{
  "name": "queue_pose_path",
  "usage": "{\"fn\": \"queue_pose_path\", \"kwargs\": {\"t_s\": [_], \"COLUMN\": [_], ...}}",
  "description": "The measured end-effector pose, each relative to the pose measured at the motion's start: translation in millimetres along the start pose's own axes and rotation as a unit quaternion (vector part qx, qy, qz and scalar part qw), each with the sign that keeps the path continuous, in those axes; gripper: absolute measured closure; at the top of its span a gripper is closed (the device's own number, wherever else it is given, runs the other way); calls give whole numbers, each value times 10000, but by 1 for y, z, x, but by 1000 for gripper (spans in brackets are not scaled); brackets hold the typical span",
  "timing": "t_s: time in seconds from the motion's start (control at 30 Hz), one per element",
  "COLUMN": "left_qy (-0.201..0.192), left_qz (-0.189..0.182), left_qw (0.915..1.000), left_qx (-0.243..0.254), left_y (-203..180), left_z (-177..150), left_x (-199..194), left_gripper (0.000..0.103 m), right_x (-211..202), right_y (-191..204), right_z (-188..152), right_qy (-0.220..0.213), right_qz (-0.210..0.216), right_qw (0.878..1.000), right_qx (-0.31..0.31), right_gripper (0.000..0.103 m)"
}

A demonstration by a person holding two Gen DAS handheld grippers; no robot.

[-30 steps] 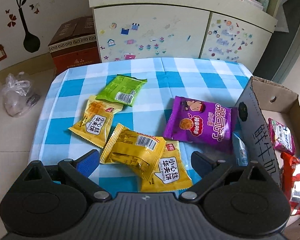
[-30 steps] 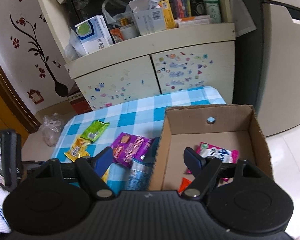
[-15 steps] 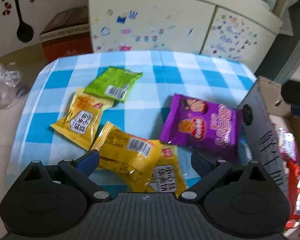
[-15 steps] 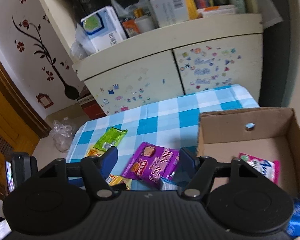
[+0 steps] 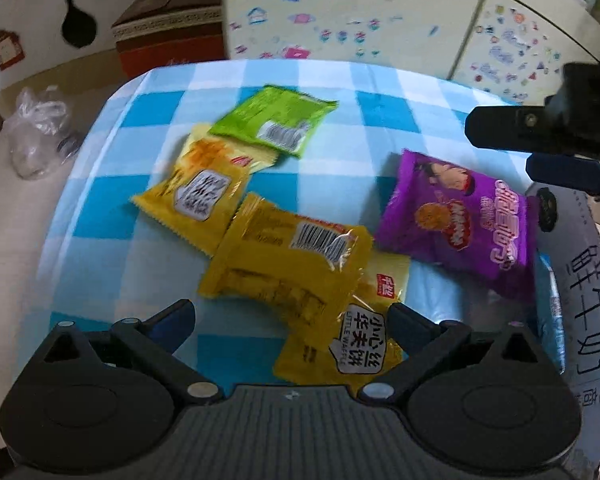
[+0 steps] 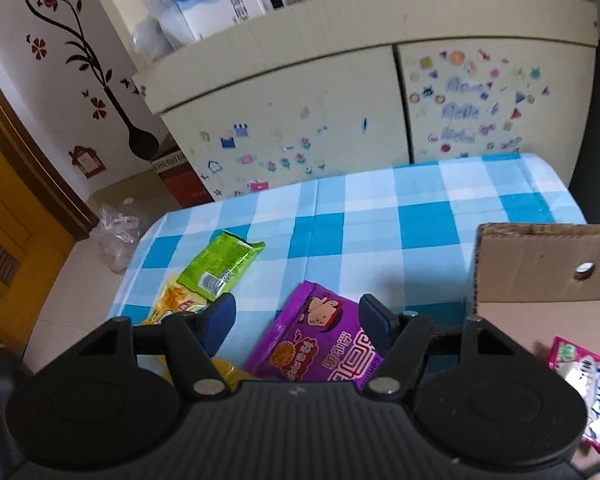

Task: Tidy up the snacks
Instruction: 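Withdraw both grippers from the box back over the remaining snacks, then move the left gripper to the yellow waffle packet while the right gripper moves to the purple packet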

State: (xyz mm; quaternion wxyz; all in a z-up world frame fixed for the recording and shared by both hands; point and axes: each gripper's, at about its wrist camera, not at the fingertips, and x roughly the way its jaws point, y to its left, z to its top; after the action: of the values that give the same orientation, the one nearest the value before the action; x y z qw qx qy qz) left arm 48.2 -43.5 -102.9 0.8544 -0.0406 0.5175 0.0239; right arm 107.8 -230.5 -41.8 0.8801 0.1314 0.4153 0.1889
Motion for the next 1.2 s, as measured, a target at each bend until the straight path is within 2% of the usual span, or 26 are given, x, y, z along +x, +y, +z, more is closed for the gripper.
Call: {"fn": "queue_pose_path", "kwargs": {"t_s": [0.2,0.33,0.47,0.57,0.67,0.8,0.87,0.93,1.0,1.13,1.2], "left_qy": [158,212,191,172,132,150,170,97,73,185,194], "left_qz": [193,225,159,117,64,50,46,97,129,201,228], "left_qw": [9993,9983,9982,9987,9993,9998,9998,9999,9998,9996,9995], "left_qx": [-288,-493,-538,-476,-336,-126,-44,75,96,-55,-65], "left_y": [21,34,38,35,29,22,18,15,15,26,30], "left_z": [-1,0,0,0,-1,-5,-6,-8,-8,-10,-11], "left_x": [-3,-6,-7,-6,-5,-2,2,4,3,2,0], "left_gripper": [0,0,0,0,0,0,0,0,0,0,0], "right_x": [25,39,36,34,34,37,39,43,42,35,34], "right_y": [1,-1,-1,6,17,23,20,16,18,19,19], "right_z": [2,-2,-2,-3,-6,-12,-13,-15,-15,-10,-8], "right_qy": [140,433,718,899,902,727,655,640,791,1111,1150], "right_qz": [-173,-266,84,228,-2,-513,-658,-700,-503,330,480], "right_qw": [9997,9987,9973,9957,9947,9904,9891,9896,9903,9911,9907], "right_qx": [-89,-89,126,-72,-501,-1062,-1145,-1078,-1030,-659,-537], "right_gripper": [29,27,25,25,27,26,17,14,13,13,13]}}
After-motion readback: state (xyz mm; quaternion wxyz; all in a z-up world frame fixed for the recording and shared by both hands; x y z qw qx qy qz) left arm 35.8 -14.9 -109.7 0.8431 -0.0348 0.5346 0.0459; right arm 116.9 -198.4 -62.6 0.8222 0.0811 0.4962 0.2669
